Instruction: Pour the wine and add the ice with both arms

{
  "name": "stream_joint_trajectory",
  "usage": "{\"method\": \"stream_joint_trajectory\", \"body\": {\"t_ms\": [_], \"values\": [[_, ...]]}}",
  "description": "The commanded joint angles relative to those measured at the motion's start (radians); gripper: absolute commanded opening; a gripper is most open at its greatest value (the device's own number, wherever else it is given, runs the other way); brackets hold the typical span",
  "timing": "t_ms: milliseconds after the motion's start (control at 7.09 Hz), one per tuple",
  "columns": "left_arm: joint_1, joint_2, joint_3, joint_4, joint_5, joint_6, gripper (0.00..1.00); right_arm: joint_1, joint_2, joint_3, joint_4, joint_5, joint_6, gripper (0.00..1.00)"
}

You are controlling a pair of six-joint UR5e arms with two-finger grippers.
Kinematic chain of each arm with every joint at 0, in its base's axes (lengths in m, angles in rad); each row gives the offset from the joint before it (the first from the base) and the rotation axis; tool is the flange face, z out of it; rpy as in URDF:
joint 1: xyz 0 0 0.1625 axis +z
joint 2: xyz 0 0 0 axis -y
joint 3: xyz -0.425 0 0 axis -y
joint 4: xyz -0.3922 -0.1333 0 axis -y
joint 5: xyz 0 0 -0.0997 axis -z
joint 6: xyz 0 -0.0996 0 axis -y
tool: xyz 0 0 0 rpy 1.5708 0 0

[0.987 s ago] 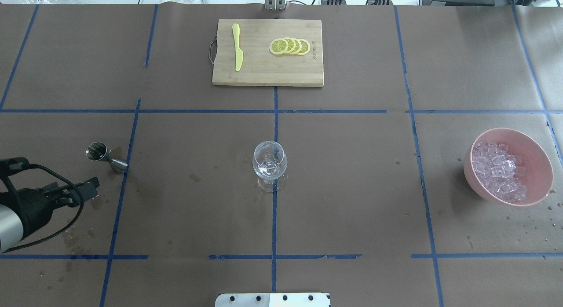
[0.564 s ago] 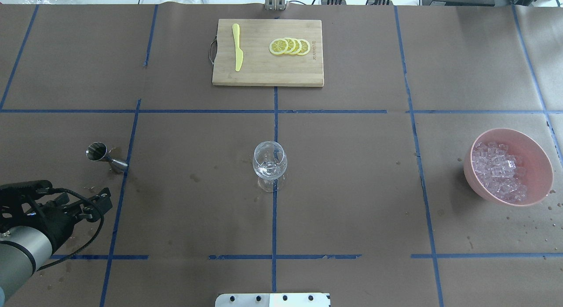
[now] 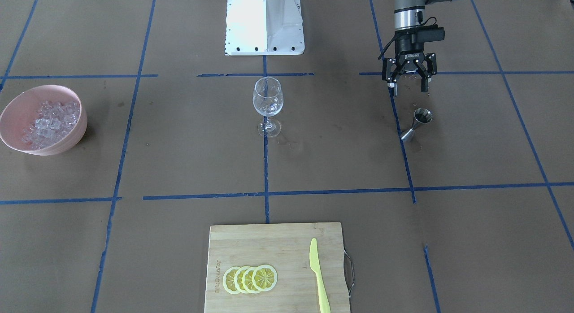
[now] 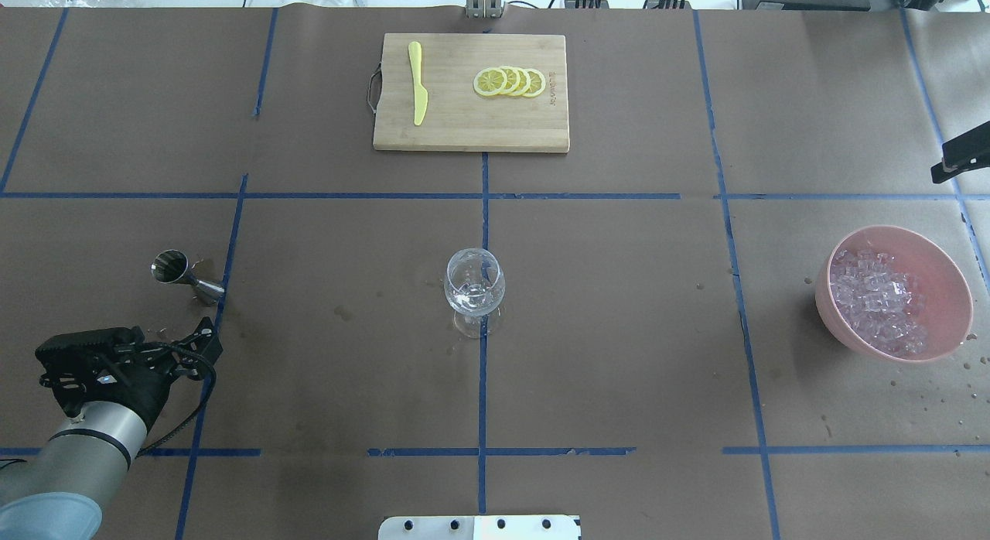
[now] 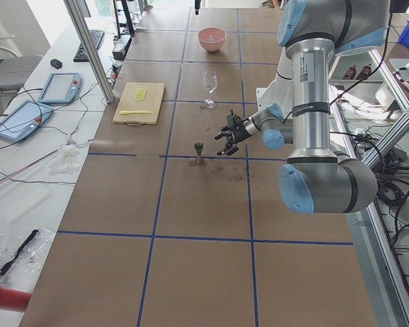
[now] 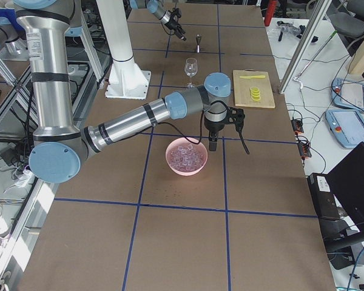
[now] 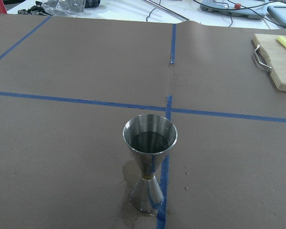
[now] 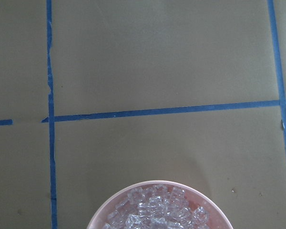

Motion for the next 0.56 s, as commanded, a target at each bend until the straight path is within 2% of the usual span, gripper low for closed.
{"method": "stream_joint_trajectory", "body": {"t_ms": [0,423], "values": [[0.000,-0.030,0.092,0.002,0.121,-0.054,0.93,-0.086,-0.093,0.001,0.219,-0.042,0.156,1.00],[-0.003,-0.131,0.202,0.002,0.218,-0.071,0.83,-0.095,-0.108,0.001,0.220,-0.041,0.155,1.00]]}}
